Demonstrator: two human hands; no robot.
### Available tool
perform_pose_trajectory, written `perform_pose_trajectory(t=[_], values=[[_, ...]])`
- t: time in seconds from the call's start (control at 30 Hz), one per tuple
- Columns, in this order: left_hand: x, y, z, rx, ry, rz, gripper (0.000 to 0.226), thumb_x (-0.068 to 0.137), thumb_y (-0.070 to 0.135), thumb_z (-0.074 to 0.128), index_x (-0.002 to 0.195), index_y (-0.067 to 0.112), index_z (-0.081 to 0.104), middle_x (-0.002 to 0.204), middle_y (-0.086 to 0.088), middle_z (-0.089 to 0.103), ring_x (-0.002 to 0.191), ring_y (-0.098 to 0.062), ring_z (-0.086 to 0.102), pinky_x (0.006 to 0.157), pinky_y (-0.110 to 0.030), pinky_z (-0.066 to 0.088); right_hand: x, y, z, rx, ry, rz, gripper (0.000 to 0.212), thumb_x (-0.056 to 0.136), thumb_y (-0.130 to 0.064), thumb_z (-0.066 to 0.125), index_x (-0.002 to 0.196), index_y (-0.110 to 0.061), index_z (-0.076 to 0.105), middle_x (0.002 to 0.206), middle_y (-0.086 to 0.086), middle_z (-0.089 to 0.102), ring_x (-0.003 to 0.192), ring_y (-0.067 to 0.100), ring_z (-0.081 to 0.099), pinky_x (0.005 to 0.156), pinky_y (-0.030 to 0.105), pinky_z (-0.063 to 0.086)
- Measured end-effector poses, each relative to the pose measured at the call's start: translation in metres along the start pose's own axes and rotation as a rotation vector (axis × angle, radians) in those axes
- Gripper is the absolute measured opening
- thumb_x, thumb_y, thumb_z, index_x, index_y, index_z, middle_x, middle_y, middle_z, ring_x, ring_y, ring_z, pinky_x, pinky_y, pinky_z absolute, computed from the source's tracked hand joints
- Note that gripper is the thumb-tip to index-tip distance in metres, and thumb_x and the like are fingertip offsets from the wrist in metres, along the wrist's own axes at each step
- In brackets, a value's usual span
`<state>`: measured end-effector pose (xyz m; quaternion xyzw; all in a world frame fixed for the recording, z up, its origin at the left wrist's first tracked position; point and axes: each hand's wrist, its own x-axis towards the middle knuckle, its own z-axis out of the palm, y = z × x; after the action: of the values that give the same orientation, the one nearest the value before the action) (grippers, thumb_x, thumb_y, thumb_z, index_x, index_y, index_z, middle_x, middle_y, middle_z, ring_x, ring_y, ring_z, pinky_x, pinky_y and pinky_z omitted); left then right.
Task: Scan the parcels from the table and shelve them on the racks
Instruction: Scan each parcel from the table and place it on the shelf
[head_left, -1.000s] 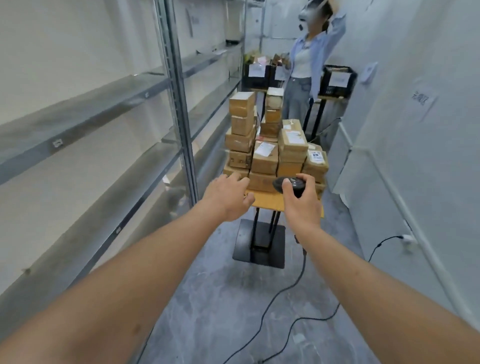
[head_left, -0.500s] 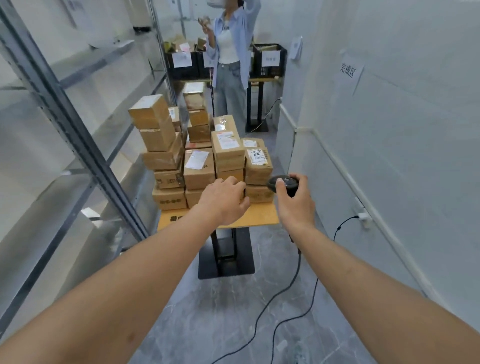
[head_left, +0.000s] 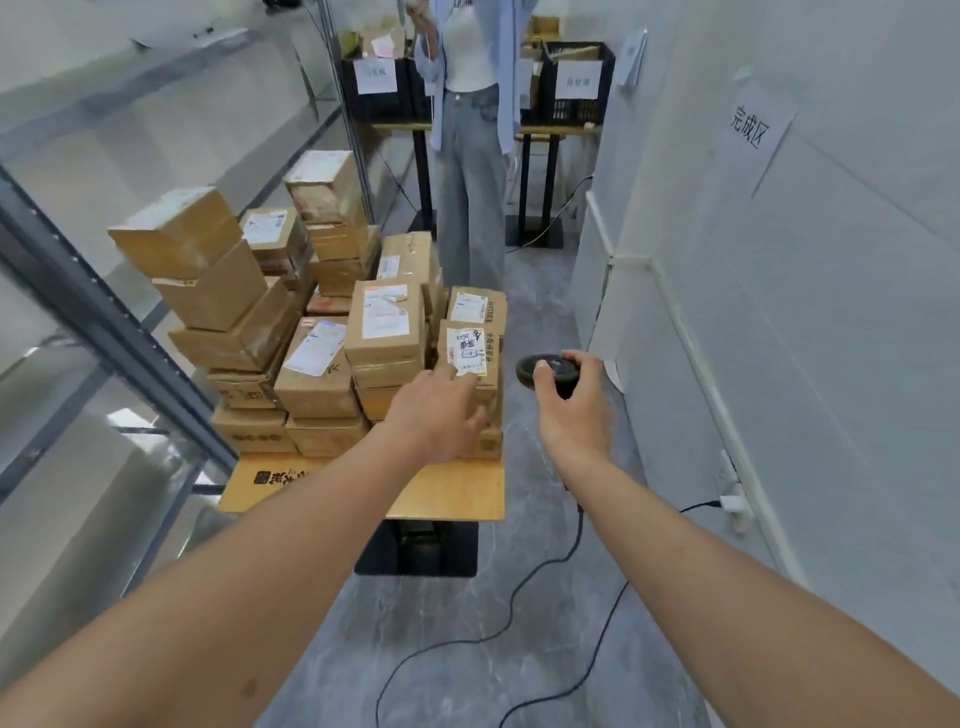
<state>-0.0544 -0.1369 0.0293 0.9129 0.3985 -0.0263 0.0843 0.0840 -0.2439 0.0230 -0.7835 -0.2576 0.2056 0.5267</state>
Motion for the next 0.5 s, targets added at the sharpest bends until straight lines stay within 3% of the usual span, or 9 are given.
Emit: perform_pose_trajectory(t=[0.3,0.5], values=[[0.094,-0.002,0.032,-0.07,-0.022,-0.083,0.054,0.102,0.049,0.052,0.146,0.018,0.048,0.149,-0.015,0.045,0.134,-0.036,0.045,0.105,-0.048,0.047,0.079,0.024,0.024,-0.041,-0.069,0.063,0.023,0.104,-0.046,0.057,0.125,-0.04,0.049,0.097,-0.026,0.057,0.087,-0.003,0.056,0.066,0.019,0.04],[0.142,-0.018,0.064,-0.09,-0.014,-0.164,0.056,0.097,0.057,0.054,0.137,0.018,0.047,0.141,-0.015,0.043,0.13,-0.036,0.042,0.102,-0.046,0.045,0.116,0.04,0.05,-0.101,-0.054,0.122,0.026,0.102,-0.052,0.055,0.126,-0.045,0.047,0.106,-0.02,0.062,0.094,0.007,0.061,0.073,0.03,0.045]])
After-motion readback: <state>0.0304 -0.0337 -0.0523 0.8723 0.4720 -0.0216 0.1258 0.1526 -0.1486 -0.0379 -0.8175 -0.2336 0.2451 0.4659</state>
